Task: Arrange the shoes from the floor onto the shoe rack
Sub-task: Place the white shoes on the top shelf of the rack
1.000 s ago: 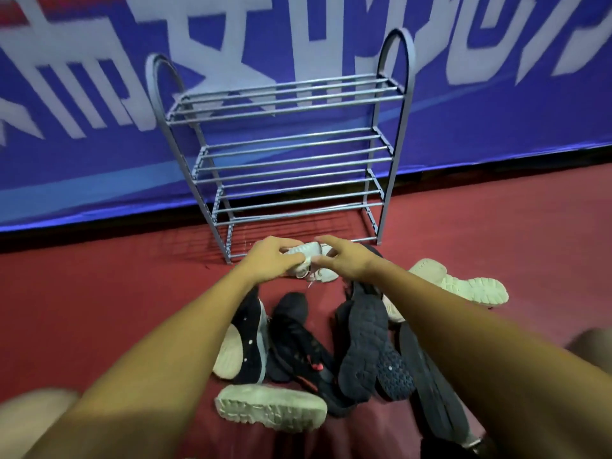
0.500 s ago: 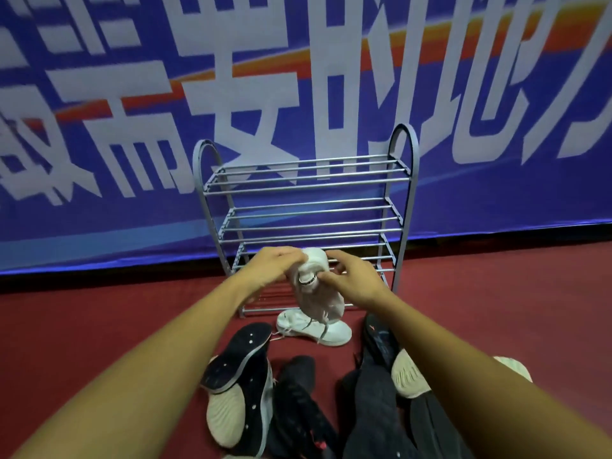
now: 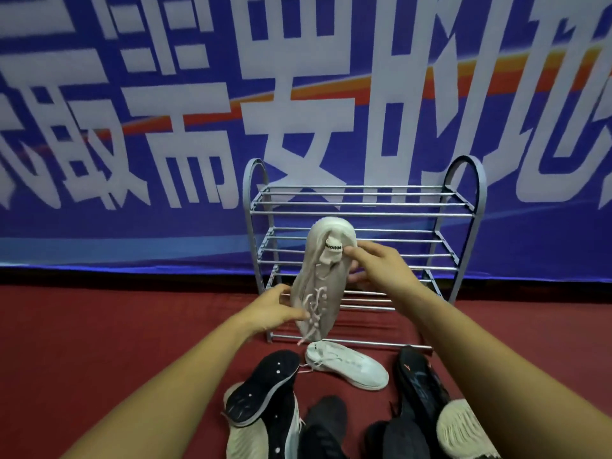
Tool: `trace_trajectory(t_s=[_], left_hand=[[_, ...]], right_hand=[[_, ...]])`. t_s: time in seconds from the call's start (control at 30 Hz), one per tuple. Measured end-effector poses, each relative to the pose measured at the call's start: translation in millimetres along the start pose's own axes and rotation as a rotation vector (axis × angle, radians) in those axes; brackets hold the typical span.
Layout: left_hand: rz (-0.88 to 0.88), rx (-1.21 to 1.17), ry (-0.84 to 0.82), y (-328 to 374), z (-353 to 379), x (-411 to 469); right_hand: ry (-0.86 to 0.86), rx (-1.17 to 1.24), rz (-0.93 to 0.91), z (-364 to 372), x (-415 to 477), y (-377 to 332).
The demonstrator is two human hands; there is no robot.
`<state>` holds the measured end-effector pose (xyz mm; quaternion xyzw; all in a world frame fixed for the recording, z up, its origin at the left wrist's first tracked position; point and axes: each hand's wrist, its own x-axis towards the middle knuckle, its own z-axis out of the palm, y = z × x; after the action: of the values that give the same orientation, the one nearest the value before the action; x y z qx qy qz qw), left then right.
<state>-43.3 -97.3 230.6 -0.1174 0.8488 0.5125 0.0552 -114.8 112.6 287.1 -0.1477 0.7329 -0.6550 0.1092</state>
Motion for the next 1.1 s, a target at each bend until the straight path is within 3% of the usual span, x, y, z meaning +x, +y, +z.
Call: trace_trajectory(t_s=[0.33, 0.57, 0.77, 0.93, 1.1], left_hand=[[-0.058, -0.428, 0.032, -10.6, -23.8, 32.2], [-0.039, -0.714, 0.086, 20.5, -51.9, 50.1], [-0.079, -0.804, 0.163, 23.0, -66.0, 69.5], [-0.033, -0.877, 0.243, 25.5, -72.8, 90.0], [-0.004, -1.046, 0.201, 21.6, -77.5, 104.1]], right_hand=[[-0.017, 0.184, -0.015, 16.4, 34.1, -25.0], [-0.106, -0.051, 0.123, 39.1, 55.8, 12.5], [-0.147, 0.212, 0.203, 68.0, 78.7, 16.3], [-0.02, 0.388, 0.12, 91.4, 106.9, 13.3], [-0.008, 0.408, 0.043, 106.8, 135.2, 11.1]])
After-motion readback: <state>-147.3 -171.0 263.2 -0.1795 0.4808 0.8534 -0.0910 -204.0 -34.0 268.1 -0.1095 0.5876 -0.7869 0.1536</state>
